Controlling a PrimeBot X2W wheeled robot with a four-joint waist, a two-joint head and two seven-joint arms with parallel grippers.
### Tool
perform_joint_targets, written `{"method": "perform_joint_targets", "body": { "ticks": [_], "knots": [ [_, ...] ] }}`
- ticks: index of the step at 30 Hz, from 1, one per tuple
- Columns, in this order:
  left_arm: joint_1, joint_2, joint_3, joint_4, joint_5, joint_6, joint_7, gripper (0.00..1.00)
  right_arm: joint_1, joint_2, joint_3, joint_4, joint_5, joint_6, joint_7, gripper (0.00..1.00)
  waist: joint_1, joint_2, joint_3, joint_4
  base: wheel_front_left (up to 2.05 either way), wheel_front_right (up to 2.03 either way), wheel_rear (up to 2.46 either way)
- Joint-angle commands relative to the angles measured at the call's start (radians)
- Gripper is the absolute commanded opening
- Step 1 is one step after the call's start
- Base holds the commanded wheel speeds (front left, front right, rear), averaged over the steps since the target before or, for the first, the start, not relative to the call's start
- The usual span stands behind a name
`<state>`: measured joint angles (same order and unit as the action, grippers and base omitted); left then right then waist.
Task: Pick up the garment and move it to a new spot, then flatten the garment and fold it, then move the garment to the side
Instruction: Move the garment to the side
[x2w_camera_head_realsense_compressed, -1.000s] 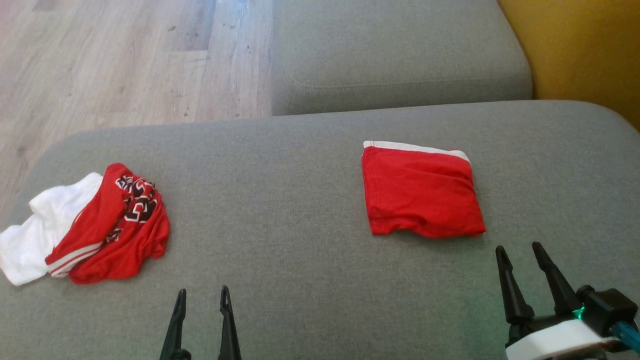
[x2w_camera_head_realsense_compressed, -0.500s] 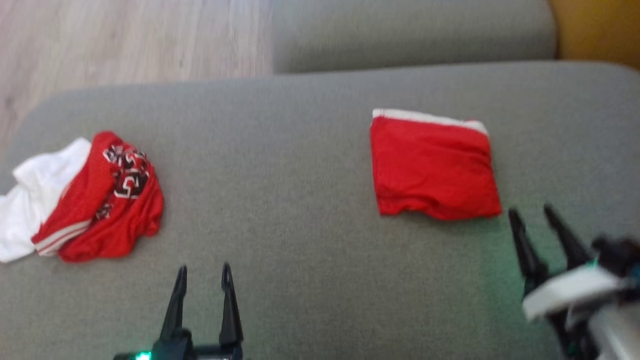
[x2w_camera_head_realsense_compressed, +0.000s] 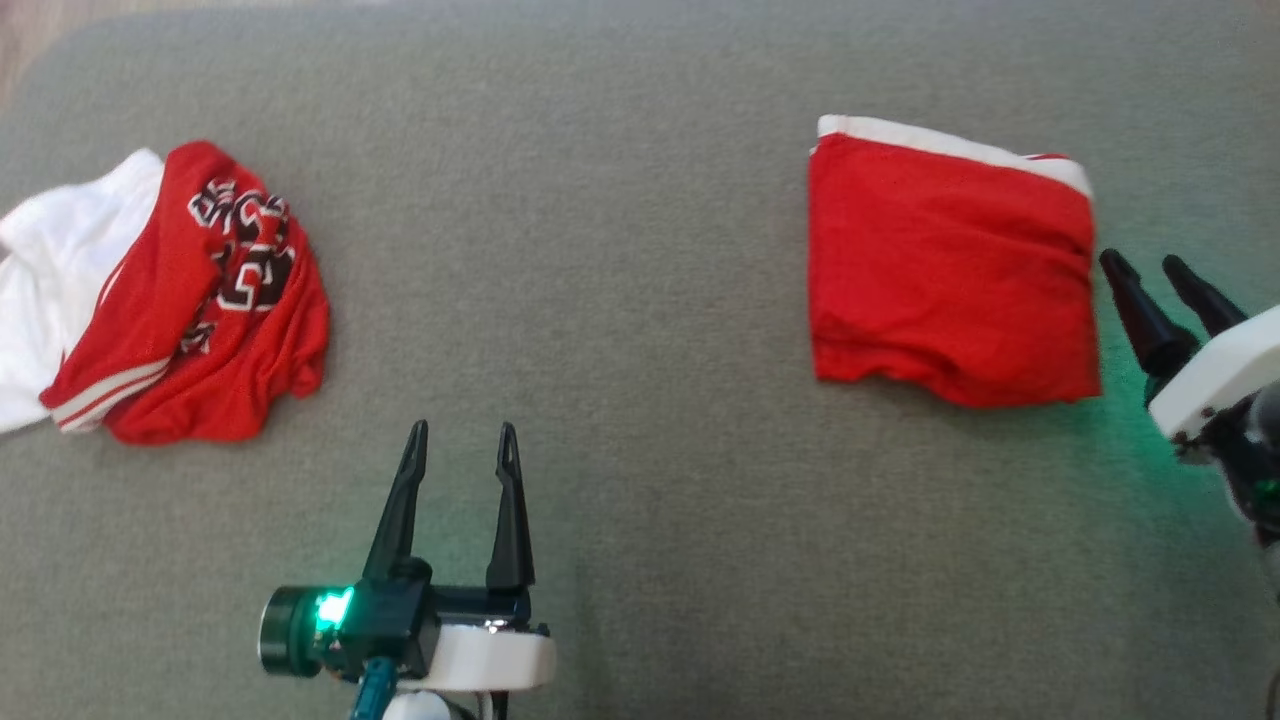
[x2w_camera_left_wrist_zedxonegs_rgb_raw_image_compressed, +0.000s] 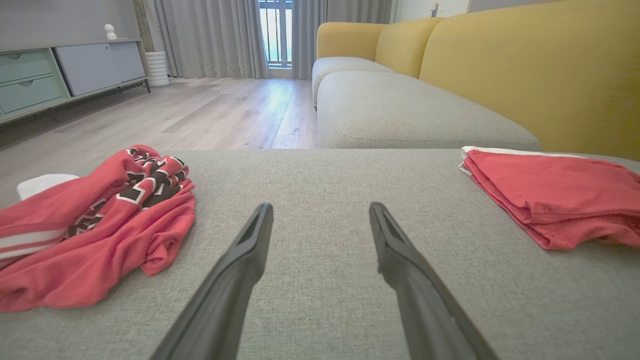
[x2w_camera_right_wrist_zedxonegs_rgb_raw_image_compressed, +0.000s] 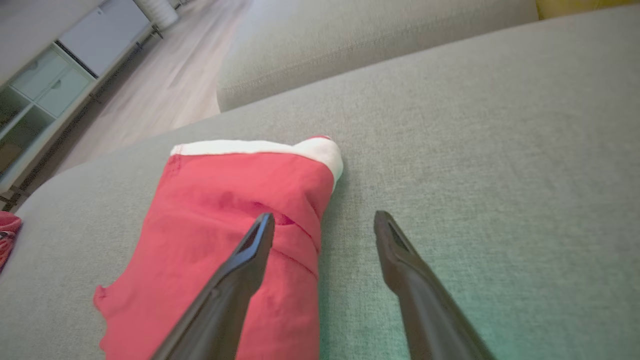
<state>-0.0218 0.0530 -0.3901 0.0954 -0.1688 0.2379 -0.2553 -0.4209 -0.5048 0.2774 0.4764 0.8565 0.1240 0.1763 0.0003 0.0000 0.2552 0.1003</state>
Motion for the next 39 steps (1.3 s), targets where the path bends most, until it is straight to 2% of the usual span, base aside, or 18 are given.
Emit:
{"method": "perform_joint_targets", "body": {
  "ticks": [1,8,9,10,11,13,19,30,39],
  "knots": [
    [-0.028,-0.003,0.02,-0.023,-0.006,0.008,-0.006,1.0,-0.025,-0.034,0.006,-0.019,0.016,0.007,0.016,1.0,-0.0003,0.0,0.022,0.019,0.0,0.0,0.0],
    [-0.054,-0.003,0.0,-0.02,-0.018,0.022,-0.006,1.0,-0.048,-0.044,0.044,0.021,0.069,0.007,0.084,1.0,-0.0003,0.0,0.048,0.03,0.0,0.0,0.0],
    [-0.057,-0.003,-0.002,-0.02,-0.019,0.024,-0.006,1.0,-0.051,-0.043,0.05,0.025,0.077,0.007,0.089,0.89,-0.0003,0.0,0.053,0.03,0.0,0.0,0.0],
    [-0.057,-0.003,-0.002,-0.02,-0.019,0.024,-0.006,1.0,-0.051,-0.043,0.05,0.025,0.077,0.007,0.089,0.89,-0.0003,0.0,0.053,0.03,0.0,0.0,0.0],
    [-0.061,-0.003,-0.004,-0.02,-0.02,0.025,-0.006,1.0,-0.053,-0.043,0.056,0.028,0.083,0.007,0.094,0.73,-0.0003,0.0,0.057,0.03,0.0,0.0,0.0],
    [-0.068,-0.003,-0.007,-0.019,-0.022,0.026,-0.006,1.0,-0.054,-0.045,0.072,0.029,0.095,0.007,0.102,0.0,-0.0003,0.0,0.062,0.031,0.0,0.0,0.0],
    [-0.079,-0.003,0.003,-0.019,-0.019,0.03,-0.006,1.0,-0.064,-0.089,0.097,0.009,0.101,0.007,0.063,0.0,-0.0003,0.0,0.075,0.004,0.0,0.0,0.0],
    [-0.148,-0.003,0.026,-0.021,0.034,-0.005,-0.006,1.0,-0.128,-0.299,0.086,0.014,0.012,0.007,-0.002,0.0,-0.0003,0.0,0.2,-0.126,0.0,0.0,0.0],
    [-0.235,0.003,0.052,-0.019,0.076,-0.033,-0.006,1.0,-0.214,-0.395,0.033,0.084,-0.05,0.007,-0.071,0.0,-0.0003,0.0,0.314,-0.177,0.0,0.0,0.0]
  ]
}}
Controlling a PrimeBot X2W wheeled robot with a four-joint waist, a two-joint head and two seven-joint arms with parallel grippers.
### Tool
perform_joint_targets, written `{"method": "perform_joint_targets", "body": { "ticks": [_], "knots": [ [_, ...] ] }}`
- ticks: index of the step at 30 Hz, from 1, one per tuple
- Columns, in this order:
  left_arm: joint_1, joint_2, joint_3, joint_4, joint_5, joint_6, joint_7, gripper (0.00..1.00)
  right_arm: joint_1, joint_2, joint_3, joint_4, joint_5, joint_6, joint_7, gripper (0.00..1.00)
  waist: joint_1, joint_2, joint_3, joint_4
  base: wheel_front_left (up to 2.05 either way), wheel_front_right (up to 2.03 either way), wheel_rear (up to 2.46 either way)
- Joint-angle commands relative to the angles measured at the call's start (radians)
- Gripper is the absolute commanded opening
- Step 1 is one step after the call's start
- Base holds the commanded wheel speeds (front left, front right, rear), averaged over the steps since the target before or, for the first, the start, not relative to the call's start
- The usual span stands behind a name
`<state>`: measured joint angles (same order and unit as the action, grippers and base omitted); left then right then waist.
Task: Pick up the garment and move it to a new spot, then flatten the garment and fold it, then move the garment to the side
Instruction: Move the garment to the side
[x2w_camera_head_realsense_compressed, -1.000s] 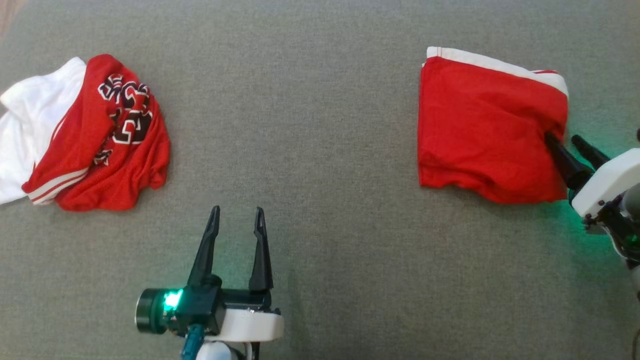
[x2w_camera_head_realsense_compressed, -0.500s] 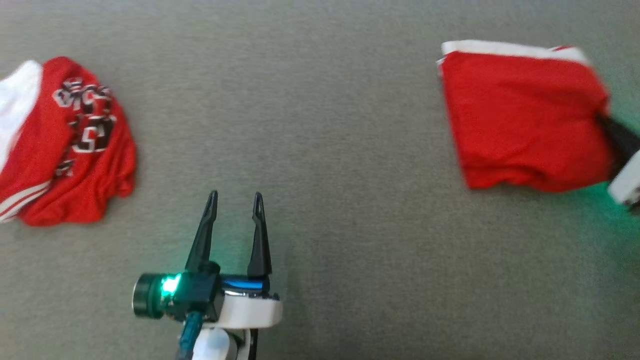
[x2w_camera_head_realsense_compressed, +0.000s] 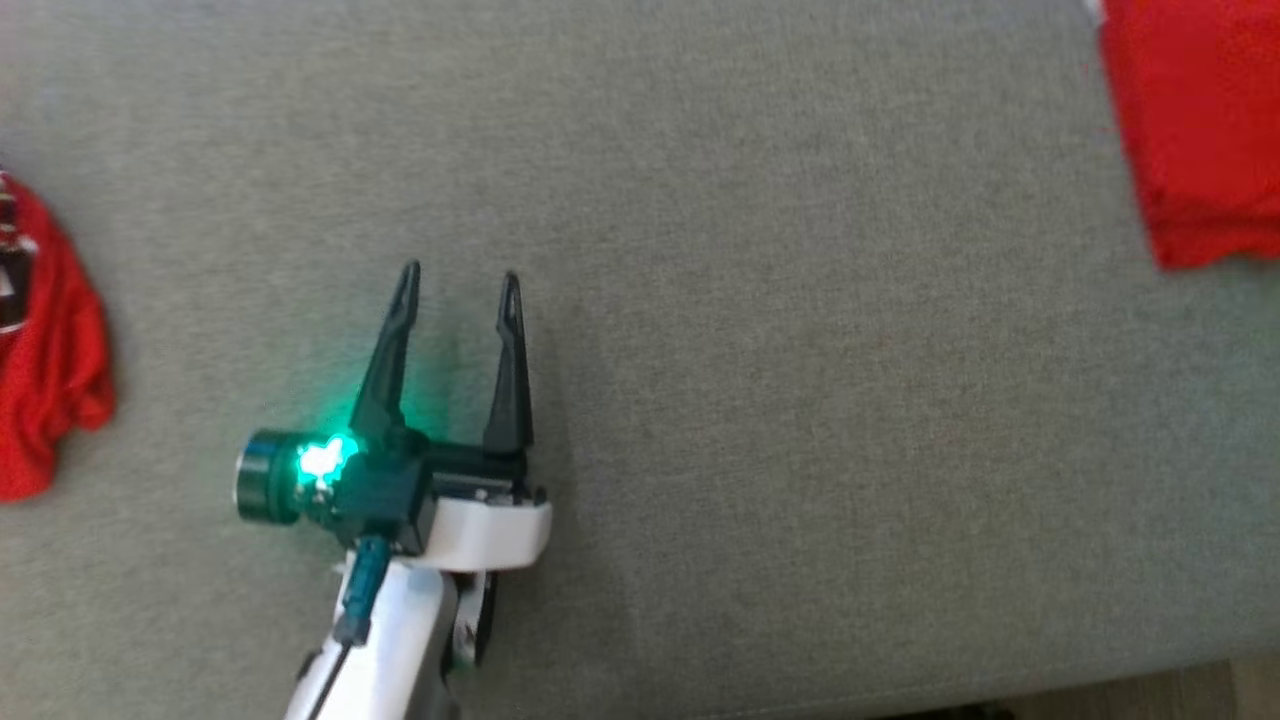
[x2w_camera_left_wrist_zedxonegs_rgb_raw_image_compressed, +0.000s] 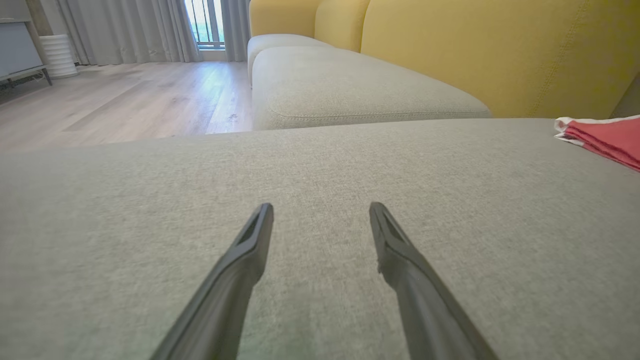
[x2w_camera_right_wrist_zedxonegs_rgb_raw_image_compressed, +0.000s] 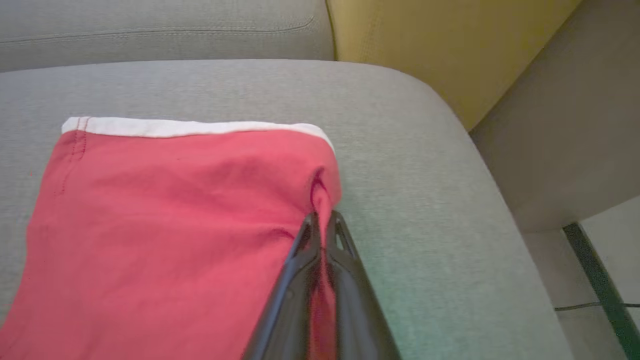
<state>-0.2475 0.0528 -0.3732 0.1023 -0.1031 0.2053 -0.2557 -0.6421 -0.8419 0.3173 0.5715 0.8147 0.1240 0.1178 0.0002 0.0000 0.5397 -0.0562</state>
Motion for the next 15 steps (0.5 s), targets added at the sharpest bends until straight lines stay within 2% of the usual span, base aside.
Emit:
{"method": "perform_joint_targets", "body": {
  "ticks": [1,5,6,7,8,15],
  "knots": [
    [-0.016,0.003,0.037,-0.026,0.012,-0.003,-0.006,1.0,-0.003,-0.062,-0.016,-0.002,-0.016,0.007,-0.022,0.0,-0.0002,0.0,0.037,-0.024,0.0,0.0,0.0],
    [-0.038,0.003,0.038,-0.014,0.016,-0.015,-0.006,1.0,-0.035,-0.08,-0.049,0.034,-0.055,0.007,-0.056,0.0,-0.0002,0.0,0.056,-0.032,0.0,0.0,0.0],
    [-0.042,0.002,0.038,-0.011,0.017,-0.017,-0.006,1.0,-0.044,-0.083,-0.061,0.044,-0.067,0.007,-0.068,0.05,-0.0002,0.0,0.059,-0.033,0.0,0.0,0.0],
    [-0.046,0.002,0.038,-0.008,0.017,-0.019,-0.006,1.0,-0.052,-0.084,-0.074,0.057,-0.081,0.007,-0.08,0.36,-0.0002,0.0,0.06,-0.033,0.0,0.0,0.0],
    [-0.049,0.002,0.037,-0.005,0.018,-0.021,-0.006,1.0,-0.06,-0.085,-0.085,0.066,-0.1,0.007,-0.093,1.0,-0.0002,0.0,0.061,-0.032,0.0,0.0,0.0],
    [-0.049,0.0,0.031,0.015,0.014,-0.028,-0.006,1.0,-0.087,-0.038,-0.113,0.112,-0.291,0.007,-0.209,1.0,-0.0002,0.0,0.009,-0.018,0.0,0.0,0.0]
  ]
}}
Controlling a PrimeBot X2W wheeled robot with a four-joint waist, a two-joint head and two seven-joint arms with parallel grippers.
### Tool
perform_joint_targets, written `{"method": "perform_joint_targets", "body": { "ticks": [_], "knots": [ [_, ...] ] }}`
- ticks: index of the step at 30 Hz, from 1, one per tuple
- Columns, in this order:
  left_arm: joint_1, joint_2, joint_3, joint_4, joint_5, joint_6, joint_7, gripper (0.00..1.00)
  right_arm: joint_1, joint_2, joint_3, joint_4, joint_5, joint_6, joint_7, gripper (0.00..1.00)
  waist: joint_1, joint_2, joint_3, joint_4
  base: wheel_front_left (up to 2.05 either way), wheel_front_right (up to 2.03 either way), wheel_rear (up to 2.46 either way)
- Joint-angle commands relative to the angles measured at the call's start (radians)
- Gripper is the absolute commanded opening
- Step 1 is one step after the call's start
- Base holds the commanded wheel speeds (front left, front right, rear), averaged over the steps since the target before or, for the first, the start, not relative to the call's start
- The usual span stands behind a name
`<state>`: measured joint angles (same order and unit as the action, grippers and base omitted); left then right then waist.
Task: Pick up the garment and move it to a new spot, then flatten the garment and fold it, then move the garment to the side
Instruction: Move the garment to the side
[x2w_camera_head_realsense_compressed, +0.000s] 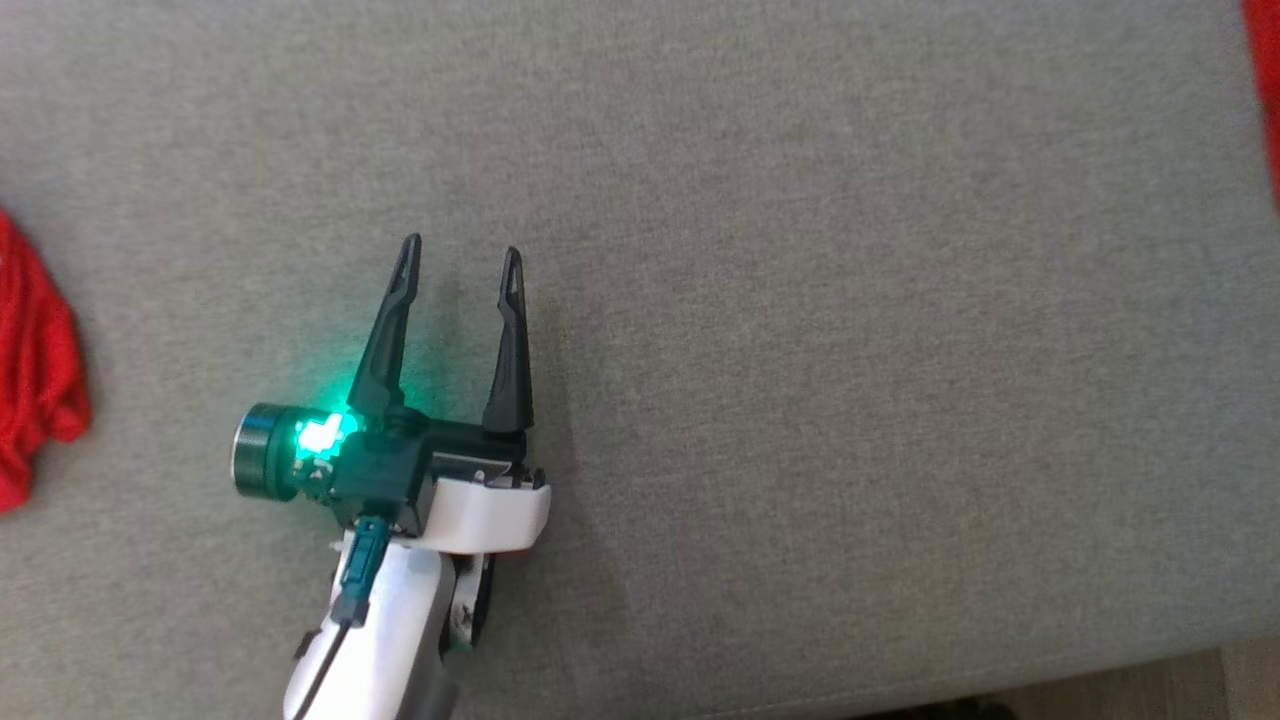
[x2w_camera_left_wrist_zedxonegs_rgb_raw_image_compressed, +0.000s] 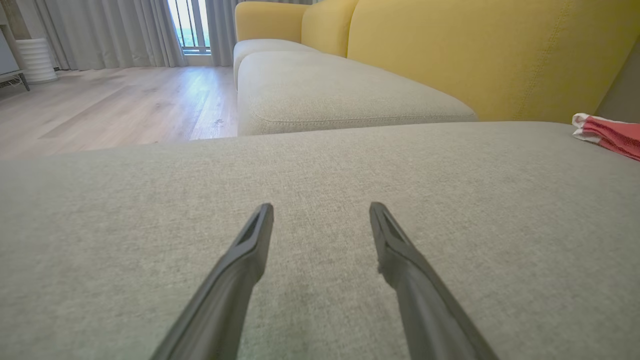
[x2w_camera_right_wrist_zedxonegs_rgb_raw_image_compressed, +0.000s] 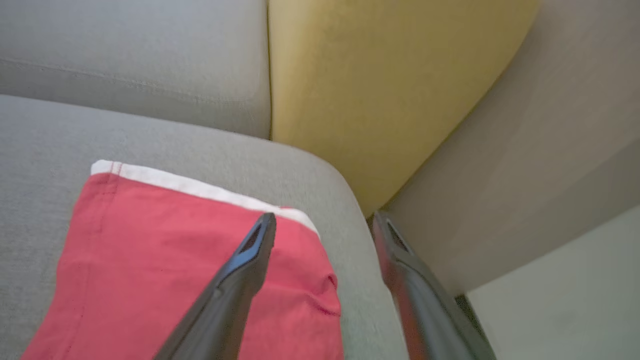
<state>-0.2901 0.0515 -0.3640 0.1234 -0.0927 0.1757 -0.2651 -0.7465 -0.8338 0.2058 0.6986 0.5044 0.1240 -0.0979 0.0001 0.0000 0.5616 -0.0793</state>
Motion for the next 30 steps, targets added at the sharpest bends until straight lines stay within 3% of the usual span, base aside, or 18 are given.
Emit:
{"method": "perform_joint_targets", "body": {
  "ticks": [1,8,17,23,30],
  "knots": [
    [-0.001,0.001,0.021,-0.003,0.002,0.002,0.003,1.0,0.017,-0.025,-0.005,-0.011,-0.015,0.007,-0.016,1.0,-0.0001,0.0,-0.033,0.009,0.0,0.0,0.0],
    [0.076,0.0,0.02,0.013,-0.023,0.014,0.003,1.0,0.106,0.19,0.028,-0.027,-0.099,0.007,-0.084,1.0,-0.0001,0.0,-0.22,0.041,0.0,0.0,0.0],
    [0.223,-0.001,0.046,0.004,-0.068,0.034,0.003,1.0,0.344,0.413,0.086,-0.1,-0.033,0.007,-0.156,1.0,-0.0001,0.0,-0.461,0.086,0.0,0.0,0.0],
    [0.316,-0.001,0.069,-0.017,-0.08,0.04,0.003,1.0,0.5,0.525,0.077,-0.241,-0.066,0.007,-0.163,1.0,-0.0001,0.0,-0.562,0.091,0.0,0.0,0.0],
    [0.395,-0.001,0.077,-0.064,-0.079,0.04,0.003,1.0,0.693,0.603,-0.003,-0.438,-0.143,0.007,-0.164,1.0,-0.0001,0.0,-0.62,0.083,0.0,0.0,0.0]
  ]
}}
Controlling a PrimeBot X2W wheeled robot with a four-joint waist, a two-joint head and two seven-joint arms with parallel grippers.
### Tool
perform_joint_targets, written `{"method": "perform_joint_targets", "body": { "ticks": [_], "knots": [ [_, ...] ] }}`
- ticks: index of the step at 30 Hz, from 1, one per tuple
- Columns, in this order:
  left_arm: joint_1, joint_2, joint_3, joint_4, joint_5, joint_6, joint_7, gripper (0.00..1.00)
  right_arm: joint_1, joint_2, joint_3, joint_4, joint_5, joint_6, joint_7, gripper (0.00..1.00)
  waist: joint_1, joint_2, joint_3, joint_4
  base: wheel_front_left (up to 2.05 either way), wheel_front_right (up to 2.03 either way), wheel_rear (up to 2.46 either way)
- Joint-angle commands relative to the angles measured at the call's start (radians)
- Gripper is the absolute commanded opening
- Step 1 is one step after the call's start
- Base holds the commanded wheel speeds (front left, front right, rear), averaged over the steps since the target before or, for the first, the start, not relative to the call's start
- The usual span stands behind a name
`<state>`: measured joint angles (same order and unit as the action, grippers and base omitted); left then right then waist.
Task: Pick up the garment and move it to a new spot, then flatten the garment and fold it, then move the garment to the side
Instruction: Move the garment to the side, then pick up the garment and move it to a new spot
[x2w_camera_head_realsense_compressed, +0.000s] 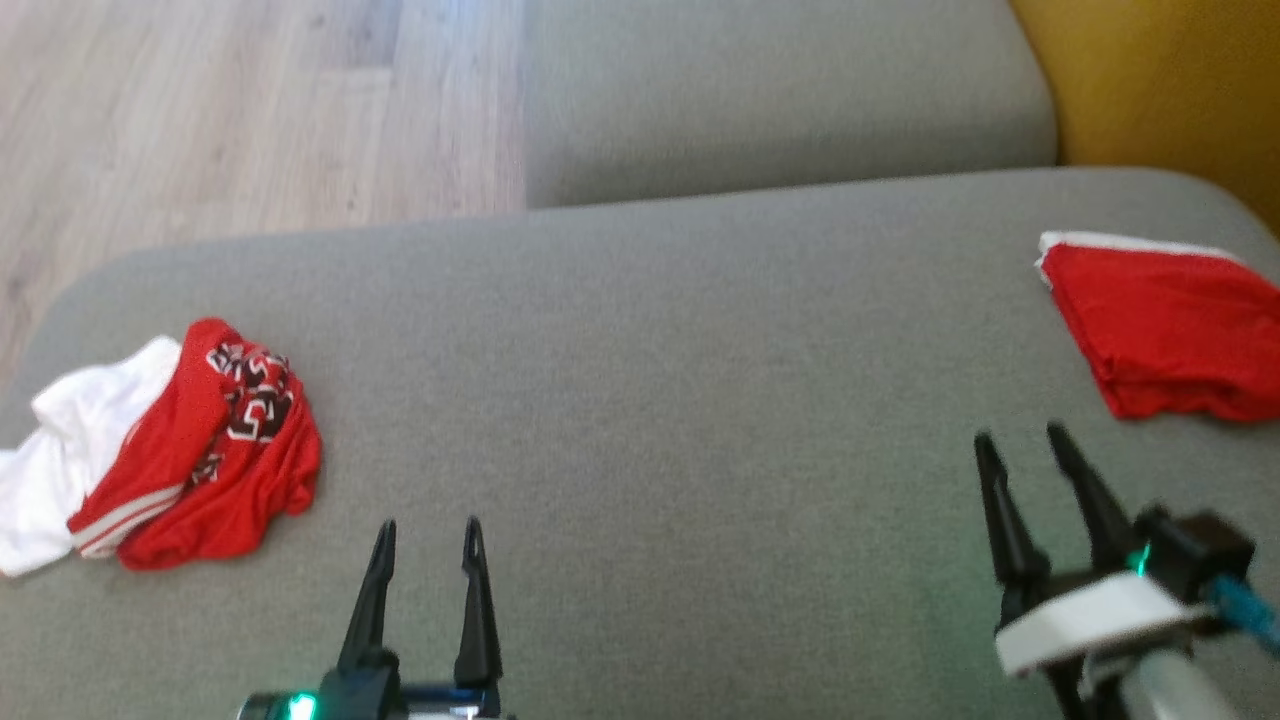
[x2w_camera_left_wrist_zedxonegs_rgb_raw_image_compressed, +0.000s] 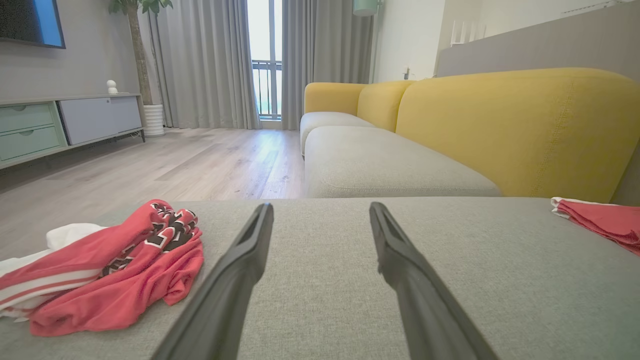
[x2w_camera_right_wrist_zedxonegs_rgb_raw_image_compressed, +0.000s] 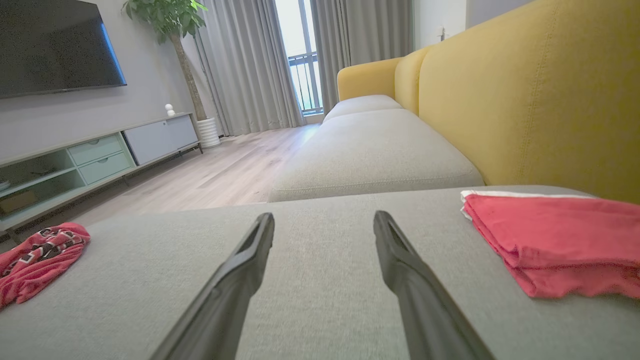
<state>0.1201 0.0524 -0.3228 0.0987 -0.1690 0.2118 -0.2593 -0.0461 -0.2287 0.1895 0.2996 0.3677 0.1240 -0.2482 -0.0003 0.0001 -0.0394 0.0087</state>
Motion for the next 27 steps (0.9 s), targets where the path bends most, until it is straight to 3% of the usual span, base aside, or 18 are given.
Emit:
{"method": "perform_joint_targets", "body": {
  "ticks": [1,13,27],
  "knots": [
    [-0.002,-0.002,0.038,-0.046,-0.003,0.006,-0.002,1.0,0.014,0.004,0.008,-0.051,-0.007,0.007,-0.013,1.0,0.0003,-0.0001,-0.026,-0.008,0.0,0.0,0.0],
    [0.111,-0.002,0.079,-0.046,0.013,-0.016,-0.002,1.0,0.169,0.034,-0.039,-0.103,-0.059,0.007,-0.013,1.0,0.0003,-0.0001,-0.088,0.002,0.0,0.0,0.0],
    [0.125,-0.002,0.096,-0.043,0.008,-0.022,-0.002,1.0,0.204,0.056,-0.03,-0.113,-0.068,0.007,-0.013,1.0,0.0003,-0.0001,-0.103,0.014,0.0,0.0,0.0]
  ]
}}
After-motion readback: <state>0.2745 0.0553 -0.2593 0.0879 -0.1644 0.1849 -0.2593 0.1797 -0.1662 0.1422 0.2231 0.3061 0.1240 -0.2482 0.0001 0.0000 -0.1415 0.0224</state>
